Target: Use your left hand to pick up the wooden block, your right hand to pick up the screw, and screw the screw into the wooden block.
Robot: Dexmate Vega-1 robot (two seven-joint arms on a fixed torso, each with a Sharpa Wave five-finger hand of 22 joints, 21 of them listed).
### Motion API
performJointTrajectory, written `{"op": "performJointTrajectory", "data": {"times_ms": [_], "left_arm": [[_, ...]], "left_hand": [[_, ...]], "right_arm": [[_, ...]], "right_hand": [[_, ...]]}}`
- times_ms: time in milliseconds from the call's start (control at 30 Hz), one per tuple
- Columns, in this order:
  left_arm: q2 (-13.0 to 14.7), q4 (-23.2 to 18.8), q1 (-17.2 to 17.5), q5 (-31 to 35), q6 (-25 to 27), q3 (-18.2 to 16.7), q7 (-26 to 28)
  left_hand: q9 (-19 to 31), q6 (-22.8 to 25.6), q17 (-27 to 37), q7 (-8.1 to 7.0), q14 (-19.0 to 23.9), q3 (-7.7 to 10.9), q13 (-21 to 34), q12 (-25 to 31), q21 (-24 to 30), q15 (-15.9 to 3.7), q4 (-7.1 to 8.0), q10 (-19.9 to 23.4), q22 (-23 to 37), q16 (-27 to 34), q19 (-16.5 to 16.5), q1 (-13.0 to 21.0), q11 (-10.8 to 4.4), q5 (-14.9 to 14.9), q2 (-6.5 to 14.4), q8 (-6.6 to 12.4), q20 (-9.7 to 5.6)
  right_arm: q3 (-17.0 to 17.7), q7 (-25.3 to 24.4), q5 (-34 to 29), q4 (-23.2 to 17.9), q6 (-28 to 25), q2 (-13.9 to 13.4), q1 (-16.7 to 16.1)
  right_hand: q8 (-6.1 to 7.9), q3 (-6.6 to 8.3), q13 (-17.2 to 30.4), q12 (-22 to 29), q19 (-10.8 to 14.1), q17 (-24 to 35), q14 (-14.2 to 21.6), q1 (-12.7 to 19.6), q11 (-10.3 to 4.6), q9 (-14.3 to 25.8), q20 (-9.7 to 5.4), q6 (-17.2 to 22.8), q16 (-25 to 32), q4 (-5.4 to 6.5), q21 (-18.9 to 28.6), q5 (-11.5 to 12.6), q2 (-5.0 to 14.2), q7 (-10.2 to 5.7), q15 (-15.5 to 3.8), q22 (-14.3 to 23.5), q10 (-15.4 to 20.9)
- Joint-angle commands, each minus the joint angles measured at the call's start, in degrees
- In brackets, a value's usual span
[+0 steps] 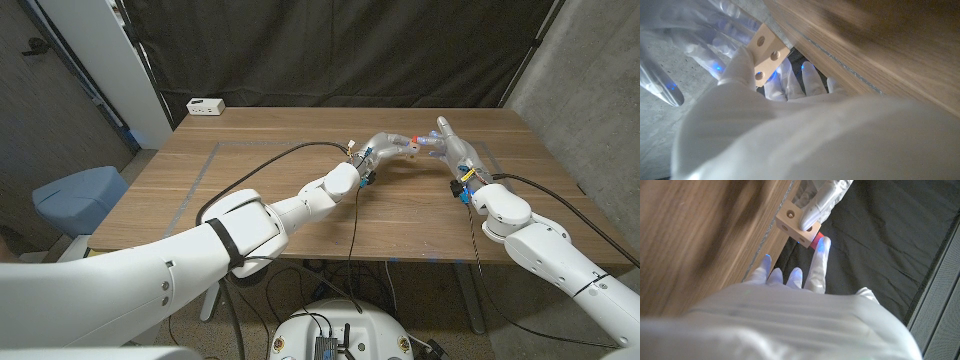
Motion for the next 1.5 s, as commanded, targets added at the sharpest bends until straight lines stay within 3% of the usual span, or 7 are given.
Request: {"op": "performJointTrajectory", "data": {"times_ms": [33,367,467,733,1067,1167,1500], "left_arm": [[0.13,-0.07,0.29,-0.12,-0.32,0.03,0.34],[0.28,-0.15,0.29,0.10,-0.77,-0.01,0.61],[0.30,-0.15,0.29,0.15,-0.93,-0.03,0.77],[0.48,-0.32,0.43,0.45,-1.60,0.00,1.28],[0.62,-0.47,0.51,0.64,-1.93,-0.14,1.38],[0.53,-0.40,0.46,0.56,-1.75,-0.20,1.18],[0.18,0.04,0.06,0.21,-0.50,-0.18,0.66]], "left_hand": [[0.33,4.54,0.14,0.94,0.71,3.40,0.46,1.14,0.27,-5.00,2.92,1.02,0.24,0.16,0.33,0.31,-0.59,0.23,5.18,0.57,-0.01],[0.33,4.46,0.16,0.89,0.66,3.39,0.43,1.12,0.26,-4.97,2.92,0.99,0.24,0.15,0.32,0.30,-0.58,0.24,5.16,0.54,-0.02],[0.33,4.47,0.16,0.88,0.67,3.39,0.44,1.13,0.27,-5.05,2.93,0.98,0.24,0.16,0.34,0.30,-0.58,0.24,5.17,0.54,-0.04],[0.33,4.45,0.14,0.83,0.70,3.41,0.48,1.17,0.27,-5.06,2.90,0.99,0.24,0.15,0.33,0.32,-0.56,0.25,5.12,0.53,0.00],[0.33,4.56,0.15,0.82,0.68,3.41,0.50,1.20,0.26,-5.08,2.88,1.01,0.24,0.16,0.32,0.36,-0.61,0.25,5.12,0.58,0.05],[0.33,4.54,0.16,0.85,0.67,3.41,0.48,1.20,0.27,-5.05,2.93,1.02,0.24,0.16,0.34,0.31,-0.59,0.25,5.15,0.57,0.06],[0.33,4.58,0.15,0.93,0.70,3.45,0.48,1.19,0.26,-5.02,2.93,0.97,0.24,0.16,0.34,0.31,-0.59,0.27,5.17,0.58,0.04]], "right_arm": [[0.12,-0.34,-0.27,-0.36,-0.01,0.27,-0.29],[0.75,-2.05,-0.38,-0.65,-0.79,0.61,-0.94],[0.80,-2.18,-0.31,-0.59,-0.98,0.68,-0.95],[0.76,-2.11,-0.25,-0.24,-1.34,0.75,-0.61],[0.34,-0.88,0.05,0.89,-1.17,0.79,0.33],[0.23,-0.37,0.31,1.11,-1.34,0.62,0.61],[-0.53,2.04,1.06,2.66,-1.08,0.33,2.02]], "right_hand": [[0.24,-0.21,0.06,0.36,0.76,0.21,0.29,0.57,0.09,0.03,-0.02,0.36,0.44,-0.08,0.28,0.38,0.36,0.05,0.06,0.24,0.55],[-0.84,-0.17,0.07,-0.05,1.31,0.19,0.45,0.87,0.38,0.04,-0.07,-1.33,0.32,-0.18,0.30,0.43,0.41,0.04,0.02,0.23,0.25],[-1.39,-0.19,0.08,-0.37,1.47,0.20,0.48,0.97,1.07,0.07,-0.06,-2.39,0.26,-0.22,0.26,0.44,0.39,-0.05,-0.02,0.23,-0.35],[-2.67,-0.30,0.12,-0.86,1.64,0.24,0.05,1.09,1.99,0.16,-0.34,-5.54,-0.05,-0.24,0.14,0.44,0.28,-0.22,0.57,0.22,-1.78],[-3.73,-0.65,0.16,-1.05,1.23,0.32,-0.86,1.03,1.97,0.26,-0.28,-10.97,-0.42,-0.19,-0.16,0.39,-0.02,-0.85,0.91,0.22,-3.76],[-3.81,-0.80,0.17,-1.17,0.12,0.36,-1.39,0.93,2.68,0.29,-0.20,-12.89,-0.56,-0.11,-0.54,0.37,-0.09,-1.24,1.15,0.22,-4.80],[-3.76,-1.34,0.18,-1.27,-2.45,0.45,-3.26,0.38,2.91,0.29,0.28,-16.64,-0.92,0.18,-0.94,0.31,-0.40,-1.86,1.81,0.22,-7.08]]}}
